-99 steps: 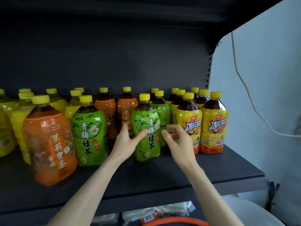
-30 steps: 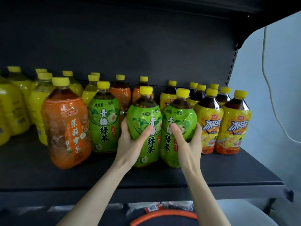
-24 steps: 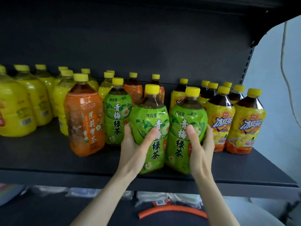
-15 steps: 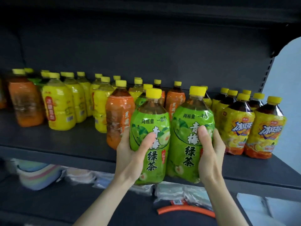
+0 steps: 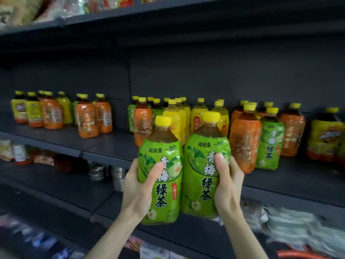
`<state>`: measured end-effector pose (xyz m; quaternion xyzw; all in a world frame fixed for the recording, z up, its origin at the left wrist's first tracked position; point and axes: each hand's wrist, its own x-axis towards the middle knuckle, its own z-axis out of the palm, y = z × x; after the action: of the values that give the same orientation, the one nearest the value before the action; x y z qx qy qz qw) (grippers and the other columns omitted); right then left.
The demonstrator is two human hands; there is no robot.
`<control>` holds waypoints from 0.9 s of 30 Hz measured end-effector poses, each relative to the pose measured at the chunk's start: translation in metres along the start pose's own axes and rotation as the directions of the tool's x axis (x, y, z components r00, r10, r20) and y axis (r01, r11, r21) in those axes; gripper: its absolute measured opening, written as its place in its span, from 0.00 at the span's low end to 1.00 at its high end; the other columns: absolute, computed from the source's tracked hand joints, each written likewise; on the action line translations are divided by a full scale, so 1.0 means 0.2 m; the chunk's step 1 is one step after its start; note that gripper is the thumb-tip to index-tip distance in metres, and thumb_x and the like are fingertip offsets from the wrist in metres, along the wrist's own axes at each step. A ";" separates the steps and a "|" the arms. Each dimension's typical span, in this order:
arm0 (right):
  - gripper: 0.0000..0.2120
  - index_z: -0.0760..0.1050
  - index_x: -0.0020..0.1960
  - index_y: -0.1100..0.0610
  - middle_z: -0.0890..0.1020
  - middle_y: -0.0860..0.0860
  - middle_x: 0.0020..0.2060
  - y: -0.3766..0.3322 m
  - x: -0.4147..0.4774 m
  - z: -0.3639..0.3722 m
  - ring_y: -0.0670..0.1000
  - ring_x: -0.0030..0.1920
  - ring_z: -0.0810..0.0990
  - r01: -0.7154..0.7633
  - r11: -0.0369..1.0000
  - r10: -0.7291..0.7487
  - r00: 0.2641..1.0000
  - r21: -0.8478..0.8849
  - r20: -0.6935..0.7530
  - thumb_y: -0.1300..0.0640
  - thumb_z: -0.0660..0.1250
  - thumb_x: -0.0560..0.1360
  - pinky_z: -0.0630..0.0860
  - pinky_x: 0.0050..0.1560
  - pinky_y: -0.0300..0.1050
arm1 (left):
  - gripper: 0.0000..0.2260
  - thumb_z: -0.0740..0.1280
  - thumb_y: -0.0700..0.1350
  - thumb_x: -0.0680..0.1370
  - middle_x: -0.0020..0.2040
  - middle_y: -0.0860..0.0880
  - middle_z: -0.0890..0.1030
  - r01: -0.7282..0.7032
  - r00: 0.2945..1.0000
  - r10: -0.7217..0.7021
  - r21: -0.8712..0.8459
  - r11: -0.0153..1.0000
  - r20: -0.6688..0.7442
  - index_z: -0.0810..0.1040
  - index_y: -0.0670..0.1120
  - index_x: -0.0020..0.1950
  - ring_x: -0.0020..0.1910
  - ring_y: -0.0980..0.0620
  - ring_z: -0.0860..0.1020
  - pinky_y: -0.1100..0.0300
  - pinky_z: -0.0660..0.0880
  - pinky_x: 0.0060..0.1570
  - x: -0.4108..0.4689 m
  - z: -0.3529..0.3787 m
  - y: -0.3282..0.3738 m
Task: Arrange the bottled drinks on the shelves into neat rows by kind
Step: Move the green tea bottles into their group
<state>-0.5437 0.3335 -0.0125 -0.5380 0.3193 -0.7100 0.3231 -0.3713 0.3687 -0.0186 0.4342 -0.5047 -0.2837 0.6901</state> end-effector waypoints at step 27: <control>0.25 0.79 0.54 0.49 0.85 0.46 0.48 0.77 0.62 1.72 0.46 0.52 0.82 -0.027 0.999 0.028 0.998 -0.017 0.051 0.33 0.65 0.66 0.77 0.55 0.47 | 0.37 0.66 0.74 0.59 0.56 0.53 0.82 0.013 0.995 -0.006 0.070 0.997 -0.099 0.75 0.54 0.62 0.56 0.50 0.79 0.42 0.73 0.61 1.52 -1.15 -0.56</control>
<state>-0.2190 0.1082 0.0075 -0.5544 0.3241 -0.6888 0.3364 -0.0494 0.1355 -0.0072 0.4741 -0.4776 -0.2471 0.6972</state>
